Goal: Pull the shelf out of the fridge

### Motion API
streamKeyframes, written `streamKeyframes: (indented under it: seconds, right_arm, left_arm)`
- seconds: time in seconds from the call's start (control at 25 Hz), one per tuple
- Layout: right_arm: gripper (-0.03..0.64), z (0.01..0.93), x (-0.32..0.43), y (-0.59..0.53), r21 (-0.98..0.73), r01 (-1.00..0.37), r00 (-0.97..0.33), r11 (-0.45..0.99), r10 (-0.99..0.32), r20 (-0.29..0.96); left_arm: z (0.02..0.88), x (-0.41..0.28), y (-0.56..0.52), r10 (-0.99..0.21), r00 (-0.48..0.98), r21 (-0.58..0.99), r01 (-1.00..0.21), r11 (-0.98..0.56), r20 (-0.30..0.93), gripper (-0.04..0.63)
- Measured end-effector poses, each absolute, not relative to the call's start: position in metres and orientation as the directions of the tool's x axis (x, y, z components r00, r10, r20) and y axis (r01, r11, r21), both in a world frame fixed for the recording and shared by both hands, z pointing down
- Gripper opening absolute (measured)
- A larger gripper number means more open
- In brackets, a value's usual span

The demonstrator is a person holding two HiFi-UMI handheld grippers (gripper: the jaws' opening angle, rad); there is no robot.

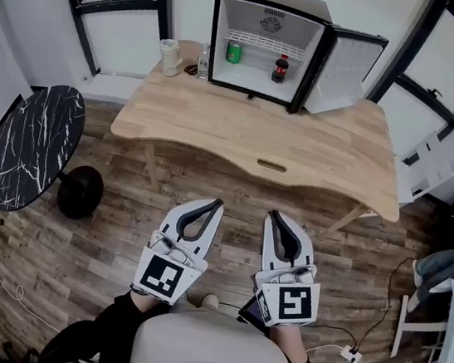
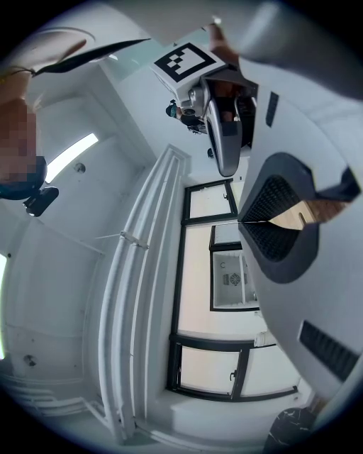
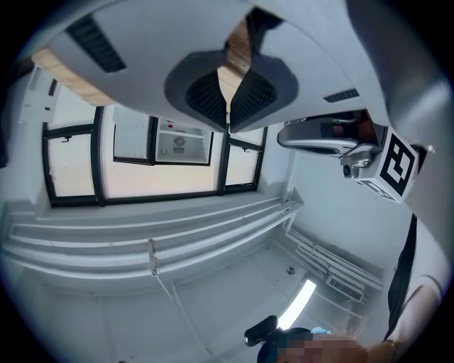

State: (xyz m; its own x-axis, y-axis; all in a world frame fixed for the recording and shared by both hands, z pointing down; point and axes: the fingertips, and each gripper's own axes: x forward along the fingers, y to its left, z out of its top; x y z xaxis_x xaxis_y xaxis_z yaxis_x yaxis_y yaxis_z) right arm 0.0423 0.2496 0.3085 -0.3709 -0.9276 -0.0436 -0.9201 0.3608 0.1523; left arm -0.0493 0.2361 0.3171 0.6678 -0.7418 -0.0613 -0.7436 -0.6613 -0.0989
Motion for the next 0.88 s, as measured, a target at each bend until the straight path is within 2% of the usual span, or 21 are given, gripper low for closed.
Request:
streamKeyframes:
  seconds: [0.48, 0.88]
  right_arm:
    - [0.037, 0.324, 0.052, 0.242, 0.133, -0.911, -0.395, 0.391, -0.919, -0.008]
    - [0.037, 0.319, 0.058, 0.173, 0.147, -0.922, -0.366, 0.359, -0.930, -0.024]
  left_arm:
    - [0.323, -0.029, 0.230, -0.771, 0.634, -0.091, -0.772, -0.629, -0.053, 0.008]
    - [0.324, -0.034, 0.163, -0.761, 0.645, -0.100, -0.764, -0.638, -0.069, 0.008]
